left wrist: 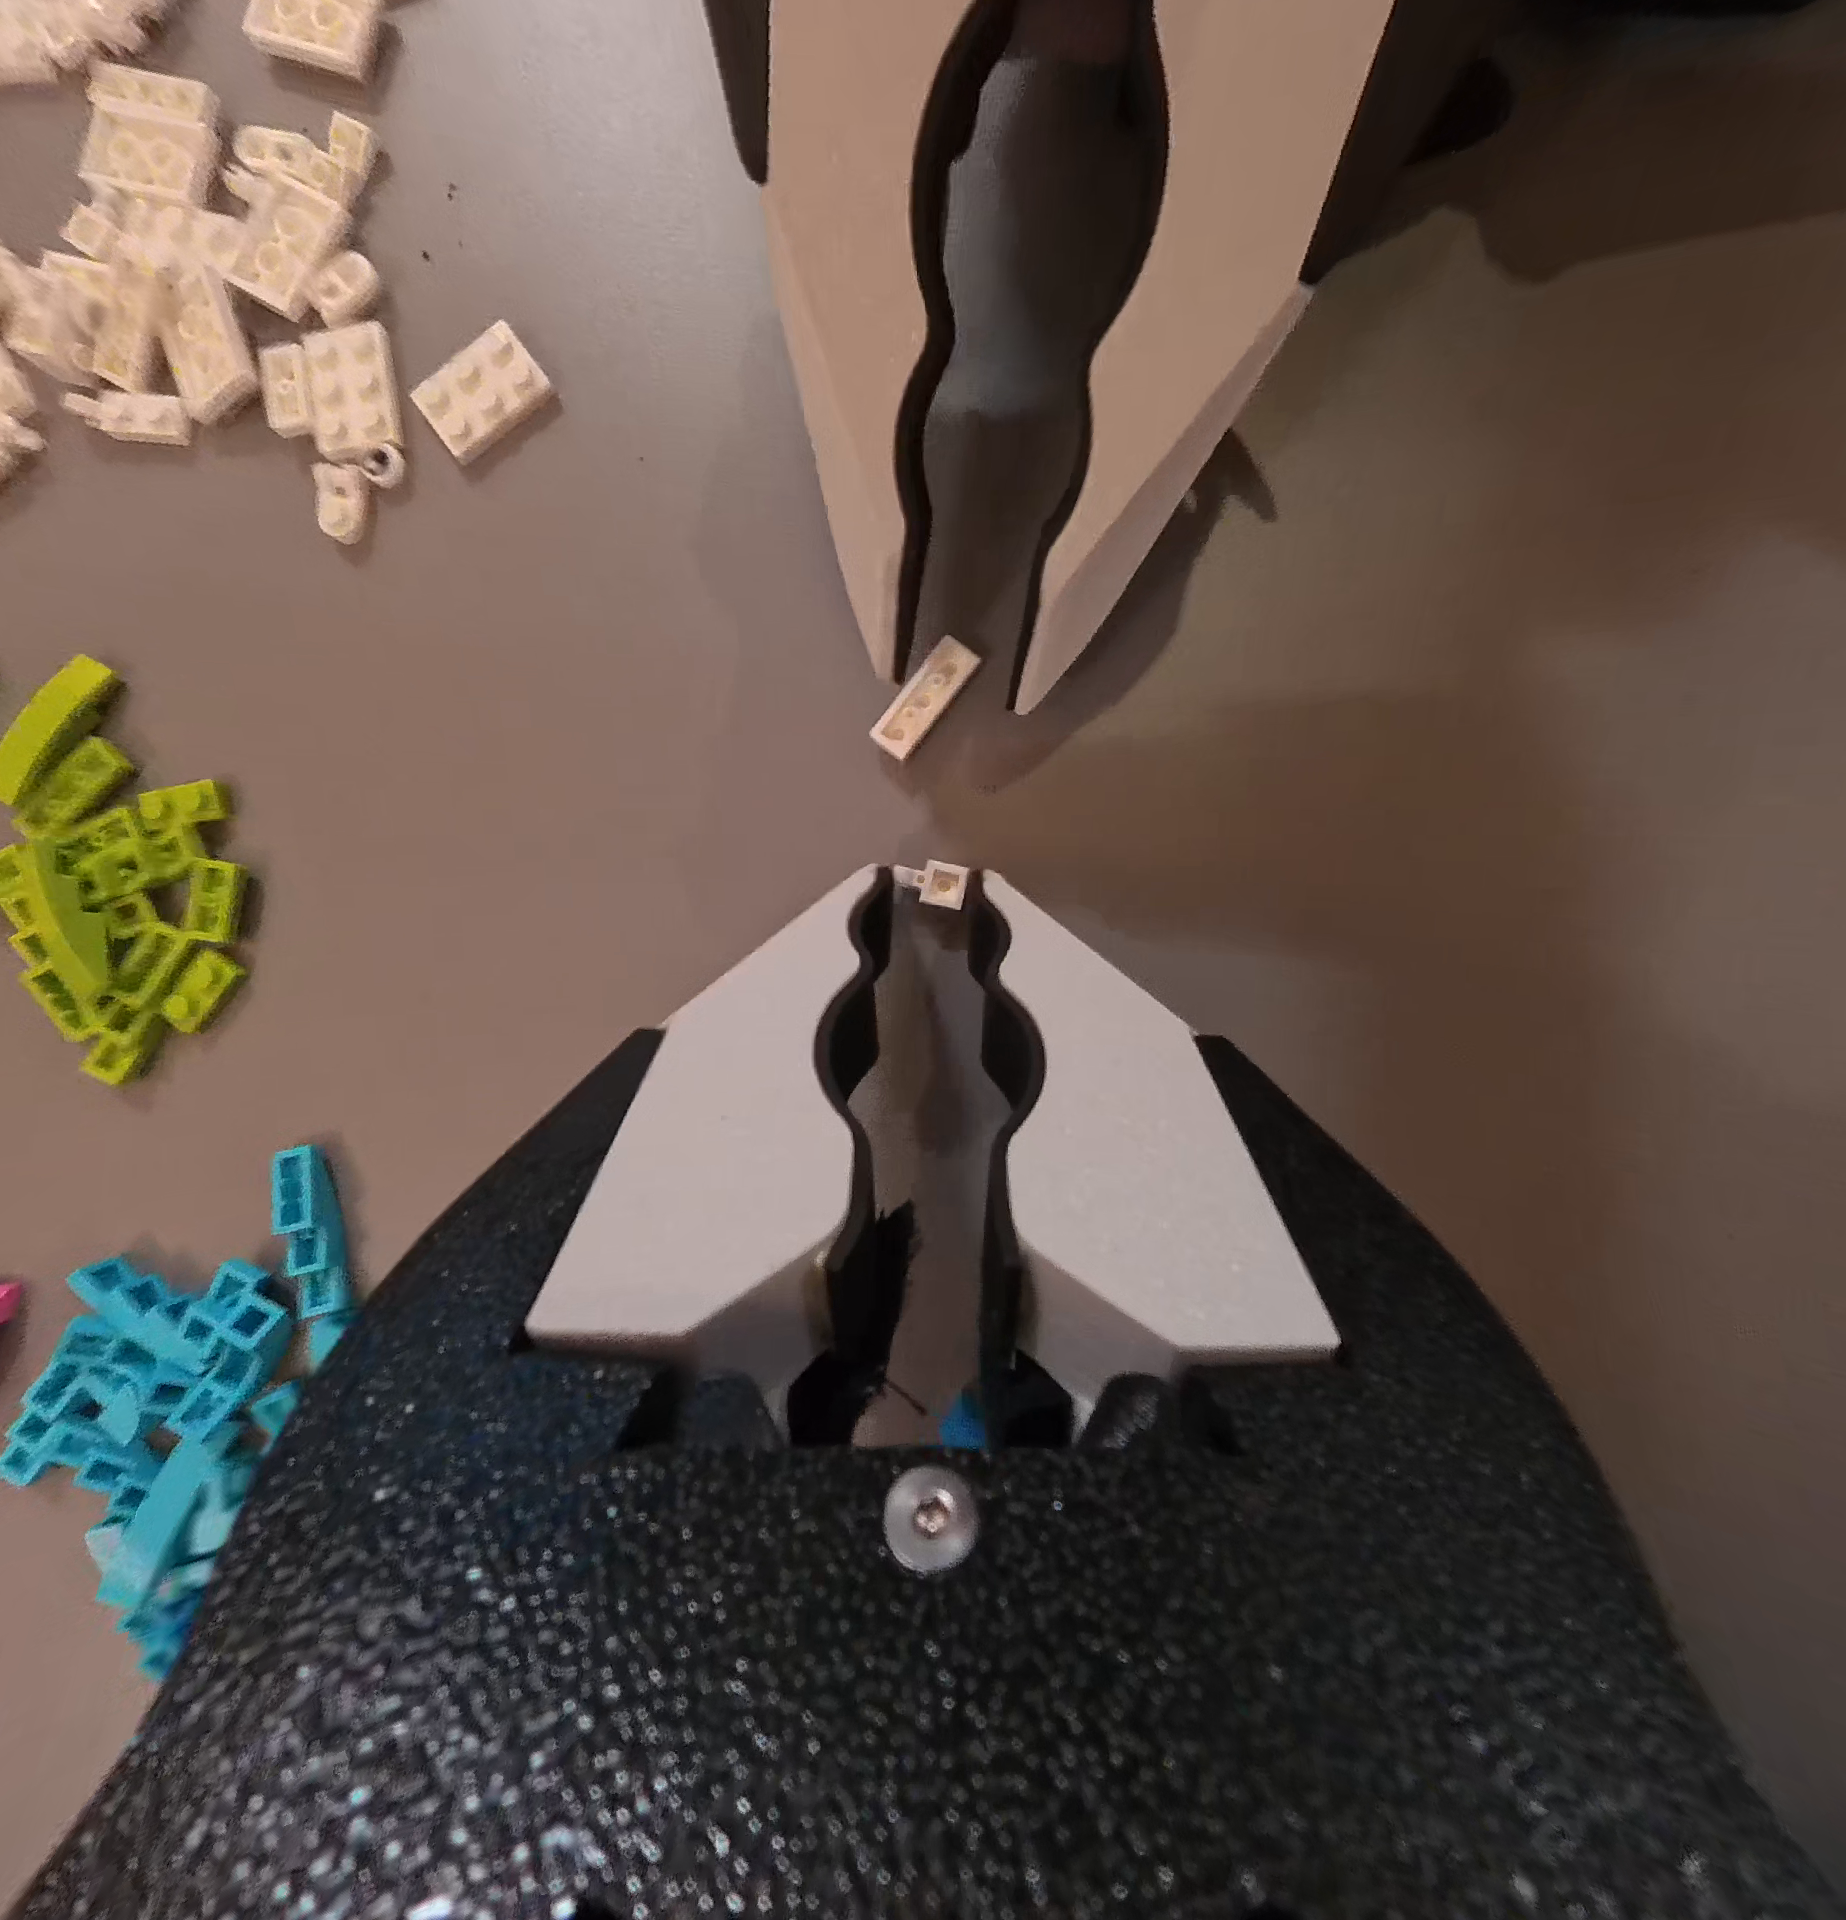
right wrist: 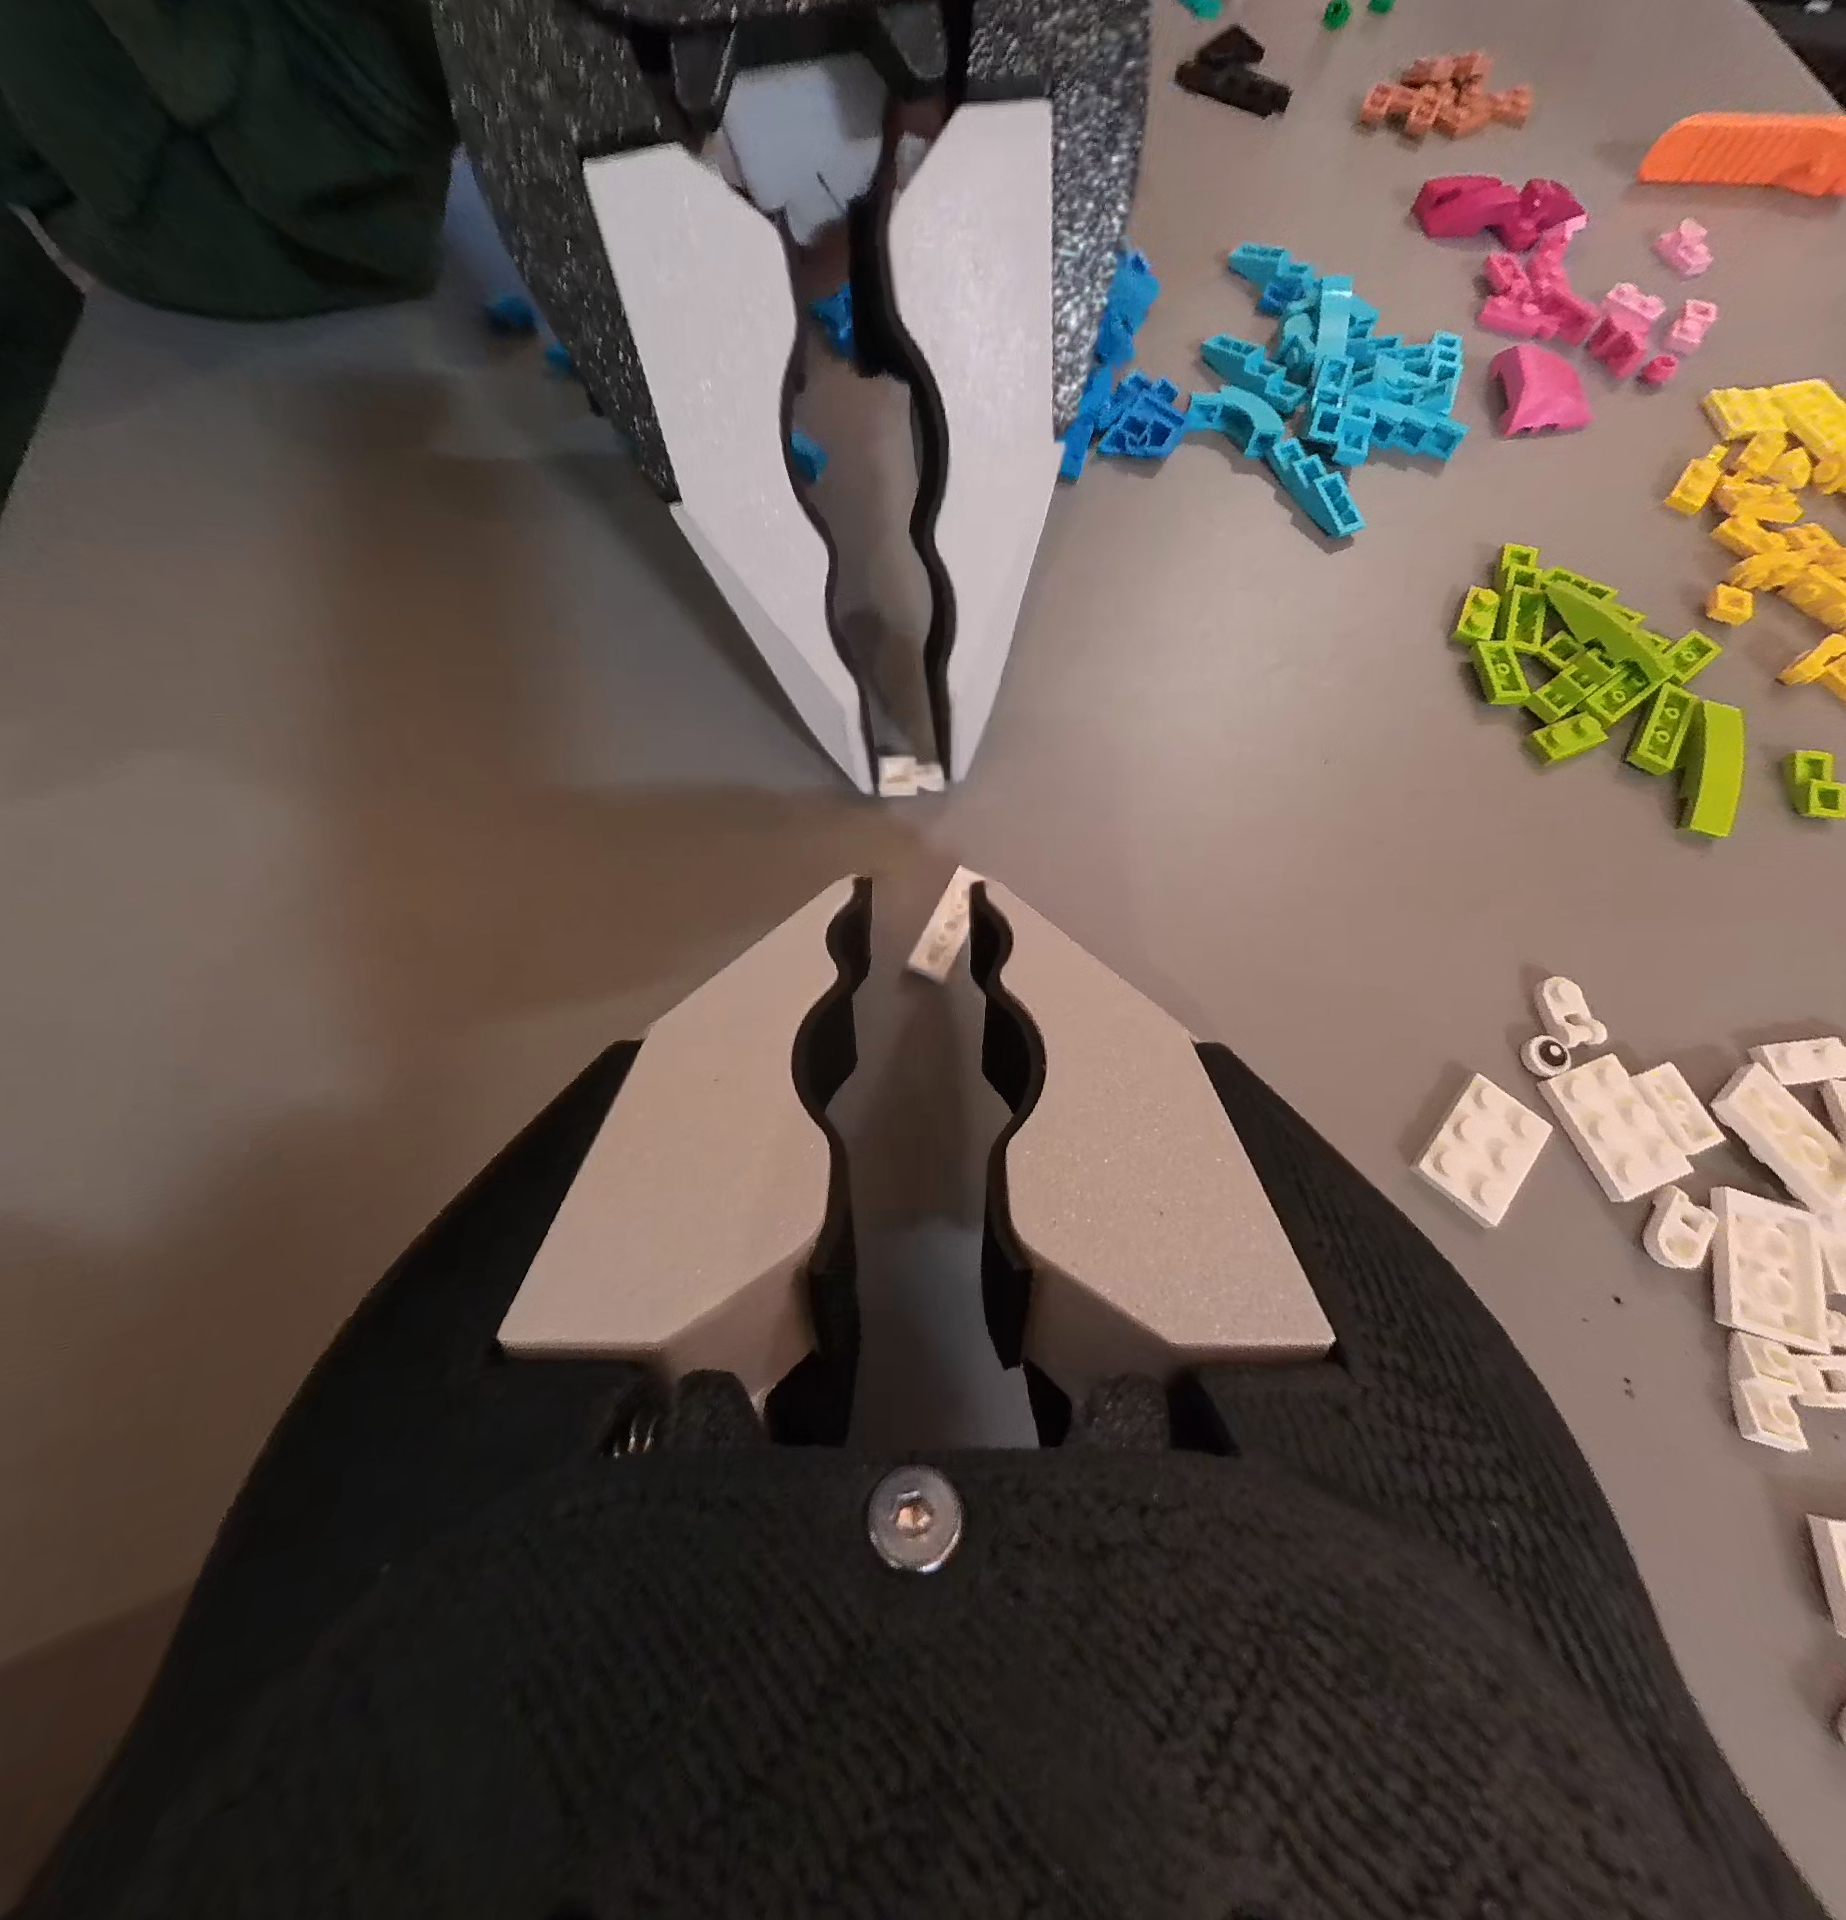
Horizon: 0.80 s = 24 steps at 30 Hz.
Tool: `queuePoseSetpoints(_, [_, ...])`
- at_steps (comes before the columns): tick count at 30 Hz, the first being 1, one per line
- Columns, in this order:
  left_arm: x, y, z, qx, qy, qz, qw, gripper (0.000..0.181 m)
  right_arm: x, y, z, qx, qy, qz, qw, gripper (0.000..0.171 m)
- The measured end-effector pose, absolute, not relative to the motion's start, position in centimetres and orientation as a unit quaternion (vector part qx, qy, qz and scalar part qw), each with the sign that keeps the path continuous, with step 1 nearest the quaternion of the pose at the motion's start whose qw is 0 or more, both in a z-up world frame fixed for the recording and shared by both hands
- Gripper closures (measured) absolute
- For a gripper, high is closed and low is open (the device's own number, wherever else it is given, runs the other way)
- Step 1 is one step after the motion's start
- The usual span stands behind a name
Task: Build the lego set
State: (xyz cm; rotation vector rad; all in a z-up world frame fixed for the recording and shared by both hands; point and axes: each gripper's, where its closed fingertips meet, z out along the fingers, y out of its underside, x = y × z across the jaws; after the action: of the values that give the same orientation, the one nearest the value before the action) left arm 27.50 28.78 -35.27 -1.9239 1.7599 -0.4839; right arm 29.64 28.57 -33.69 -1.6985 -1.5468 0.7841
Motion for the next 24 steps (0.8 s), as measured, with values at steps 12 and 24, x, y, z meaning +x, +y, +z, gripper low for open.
queuePoseSetpoints(12, [30.0, 28.6, -23.2, -0.472, 0.607, -0.151, 0.621, 0.171, 28.7, 28.6, -24.7, -0.597, -0.354, 0.628, 0.352, 0.159])
queuePoseSetpoints(24, [30.6, 26.9, -20.6, -0.422, 0.587, -0.176, 0.668, 0.171, 29.6, 26.4, -20.4, -0.473, -0.277, 0.796, 0.258, 0.16])
